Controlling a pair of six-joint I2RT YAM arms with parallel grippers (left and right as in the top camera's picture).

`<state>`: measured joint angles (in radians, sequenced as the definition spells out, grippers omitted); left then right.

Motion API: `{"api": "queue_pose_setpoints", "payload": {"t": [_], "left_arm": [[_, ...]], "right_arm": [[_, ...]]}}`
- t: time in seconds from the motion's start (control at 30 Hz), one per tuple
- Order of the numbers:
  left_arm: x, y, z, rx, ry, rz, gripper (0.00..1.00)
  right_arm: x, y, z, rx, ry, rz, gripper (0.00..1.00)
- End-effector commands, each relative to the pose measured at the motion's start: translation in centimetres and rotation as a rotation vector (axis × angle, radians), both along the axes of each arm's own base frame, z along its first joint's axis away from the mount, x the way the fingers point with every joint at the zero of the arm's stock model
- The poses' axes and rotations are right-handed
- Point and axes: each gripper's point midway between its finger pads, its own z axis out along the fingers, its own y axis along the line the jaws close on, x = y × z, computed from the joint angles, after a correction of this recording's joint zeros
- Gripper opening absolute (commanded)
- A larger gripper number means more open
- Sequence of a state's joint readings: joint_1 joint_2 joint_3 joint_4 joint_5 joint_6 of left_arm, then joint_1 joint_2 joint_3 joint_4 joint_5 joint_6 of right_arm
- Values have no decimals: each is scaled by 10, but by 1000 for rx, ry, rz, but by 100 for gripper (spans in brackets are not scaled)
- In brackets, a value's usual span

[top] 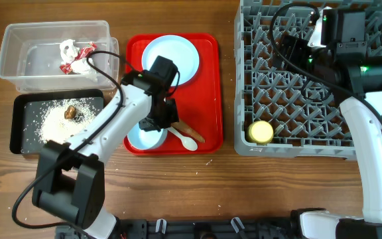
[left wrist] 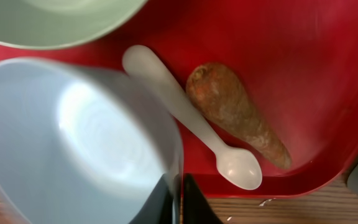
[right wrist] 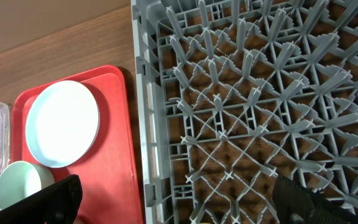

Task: Sort waste into correct bins and load items into the dishwasher rack
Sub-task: 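Set the blue bowl on the red tray and grasp the bread stick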

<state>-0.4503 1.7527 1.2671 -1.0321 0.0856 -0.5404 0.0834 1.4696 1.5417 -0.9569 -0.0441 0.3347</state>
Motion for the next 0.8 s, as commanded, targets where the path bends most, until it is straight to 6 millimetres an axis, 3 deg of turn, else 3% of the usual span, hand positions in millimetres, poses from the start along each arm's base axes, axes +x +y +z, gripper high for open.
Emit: {"api": "queue_pose_setpoints", "payload": {"t": [0.0,0.1,0.2,0.33,0.4,0.5,0.6,0.77], "left_arm": [[-4,0,-10,36,22,2,18],[-2,4,-11,60,11,3,32],[7,4,-4,64,-23,5,36],[32,-25,30,2,-138,-27,43],[35,-42,33,-26,-171,-6,50],[33,-68,22,-41,-179,56,54],[22,-78,-4,26,-139,133,55],[12,-66,-36,138,-77,200,50]], "right_arm": [[1,2,4,-3,-11,21,100],[1,2,4,-3,-12,20,100],[1,2,4,-3,-12,21,100],[1,2,4,-3,-12,20,100],[1,2,4,-3,-12,20,100],[1,2,4,-3,-11,20,100],[1,2,4,-3,-11,20,100],[-2,2,1,-7,3,23,100]]}}
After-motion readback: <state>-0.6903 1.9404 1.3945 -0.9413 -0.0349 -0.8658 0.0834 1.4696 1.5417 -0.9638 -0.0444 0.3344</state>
